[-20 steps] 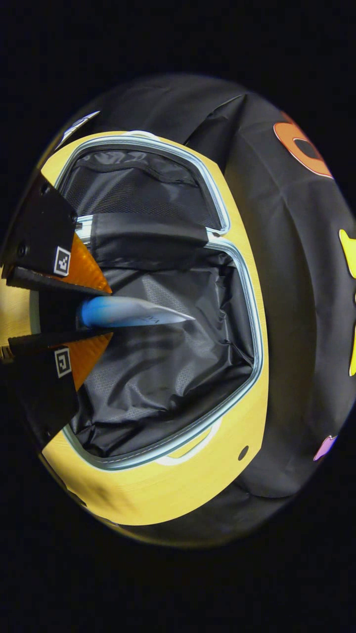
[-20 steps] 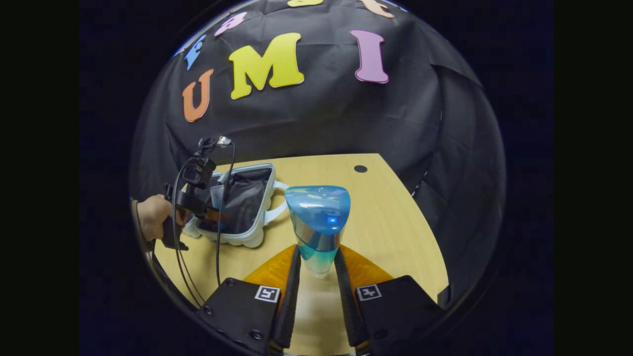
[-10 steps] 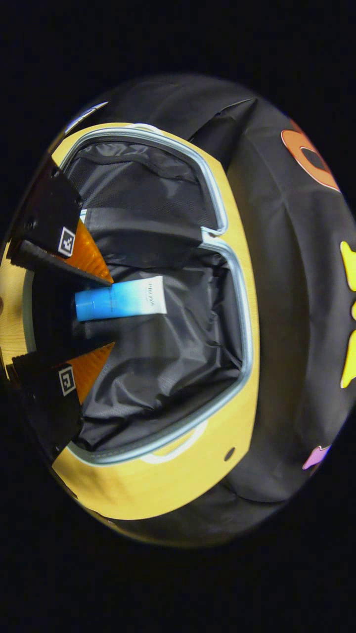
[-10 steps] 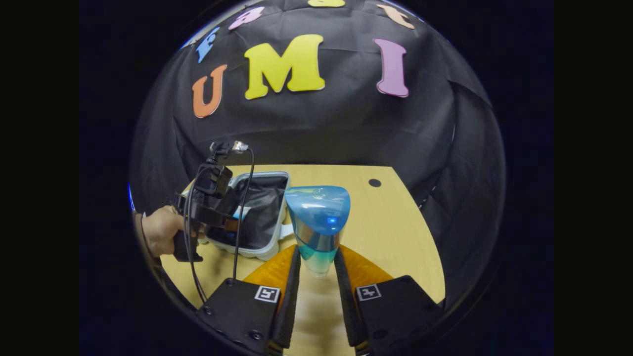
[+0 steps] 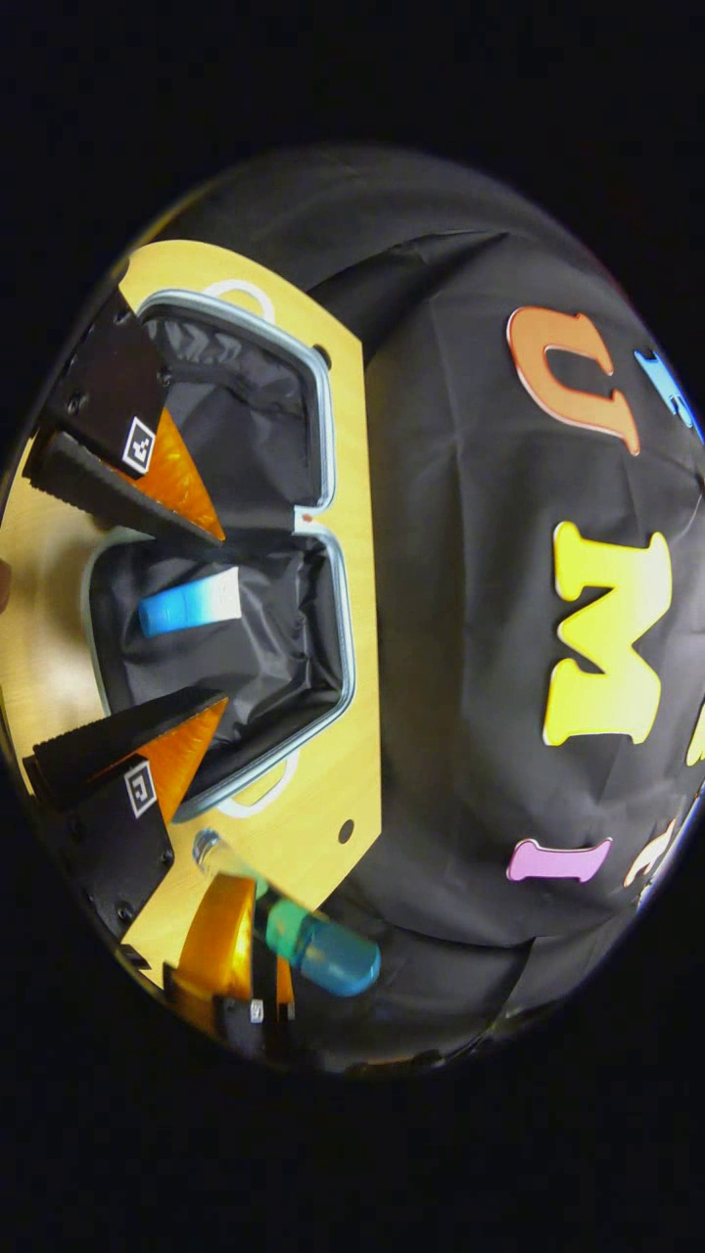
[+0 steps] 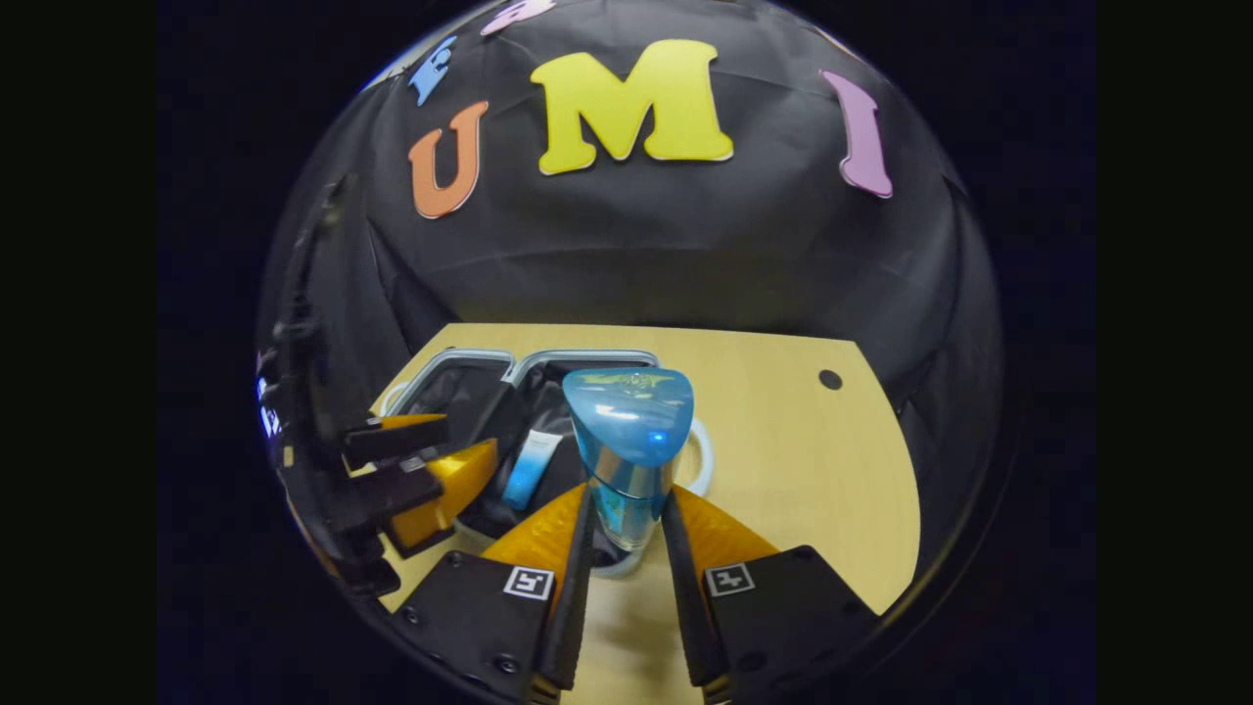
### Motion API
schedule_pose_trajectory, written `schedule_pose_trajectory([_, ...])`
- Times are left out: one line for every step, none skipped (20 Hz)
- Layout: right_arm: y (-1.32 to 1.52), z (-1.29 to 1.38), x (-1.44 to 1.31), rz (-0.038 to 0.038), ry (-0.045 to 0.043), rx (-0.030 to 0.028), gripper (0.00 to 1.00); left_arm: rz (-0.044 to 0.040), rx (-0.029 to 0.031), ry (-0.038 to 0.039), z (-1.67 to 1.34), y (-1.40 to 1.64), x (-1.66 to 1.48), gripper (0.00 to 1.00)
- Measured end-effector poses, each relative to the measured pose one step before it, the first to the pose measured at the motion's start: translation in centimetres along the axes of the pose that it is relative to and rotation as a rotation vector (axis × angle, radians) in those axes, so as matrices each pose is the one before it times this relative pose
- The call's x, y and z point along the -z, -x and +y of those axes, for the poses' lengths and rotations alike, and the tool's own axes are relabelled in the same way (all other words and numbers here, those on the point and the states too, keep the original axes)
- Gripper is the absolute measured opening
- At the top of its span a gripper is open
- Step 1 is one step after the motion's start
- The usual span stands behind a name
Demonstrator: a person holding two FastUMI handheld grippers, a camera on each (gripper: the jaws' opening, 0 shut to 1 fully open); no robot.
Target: First open the suitcase, pack the skin care products into it, and then close the suitcase.
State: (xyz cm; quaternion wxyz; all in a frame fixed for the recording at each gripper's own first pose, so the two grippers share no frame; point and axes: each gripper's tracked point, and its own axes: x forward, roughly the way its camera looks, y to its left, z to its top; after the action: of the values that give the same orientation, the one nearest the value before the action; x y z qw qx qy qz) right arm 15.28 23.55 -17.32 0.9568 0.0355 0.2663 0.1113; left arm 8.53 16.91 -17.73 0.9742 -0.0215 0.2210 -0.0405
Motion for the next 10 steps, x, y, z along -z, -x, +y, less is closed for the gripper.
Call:
schedule_pose_trajectory([-1.198,0.714,0.445,0.03049,0.00313,-0.01003,0.39,-0.01948,-0.01167,0.00445,0.806,0.84,0.048,0.9])
schedule_pose_trajectory([-1.165,0.715,0.359,0.02635,-0.00581,-0.00778,0.39,-0.01781,-0.00731,0.00782,0.851,1.031,0.304,0.9])
schedule_pose_trajectory([-1.068,0.698,0.289,0.03244,-0.00663,-0.01001,0.4,-0.00848,0.0055,0.0036,0.357,1.225,0.149,0.9])
schedule_pose_trajectory([-1.026,0.776,0.521,0.03066,-0.01071,-0.01276,0.39,-0.00375,-0.0017,-0.0044,0.67,1.067,0.332,0.9])
schedule_pose_trajectory([-1.108,0.776,0.795,0.03795,-0.00367,-0.01584,0.39,-0.0033,-0.00545,-0.01003,0.687,0.828,0.391,0.9])
schedule_pose_trajectory([-1.015,0.512,0.886,0.04492,0.00174,-0.00826,0.39,-0.00683,-0.01086,-0.01031,0.878,0.349,0.45,0.9])
schedule_pose_trajectory([-0.825,0.057,0.776,0.03732,-0.0007,0.00125,0.39,-0.00625,-0.00985,-0.0048,0.746,0.525,0.186,0.9])
schedule_pose_trajectory([-0.738,-0.032,0.448,0.0255,-0.00581,0.00151,0.37,-0.00632,-0.00184,0.00239,0.52,0.229,0.204,0.9])
schedule_pose_trajectory([-0.237,-0.15,0.072,0.01441,-0.00624,0.00394,0.39,-0.00393,-0.00556,0.0062,0.51,0.502,-0.041,0.9])
schedule_pose_trajectory([-0.278,-0.116,0.098,0.01119,-0.00193,0.00904,0.39,-0.00852,-0.00651,0.00441,0.708,0.217,-0.052,0.9])
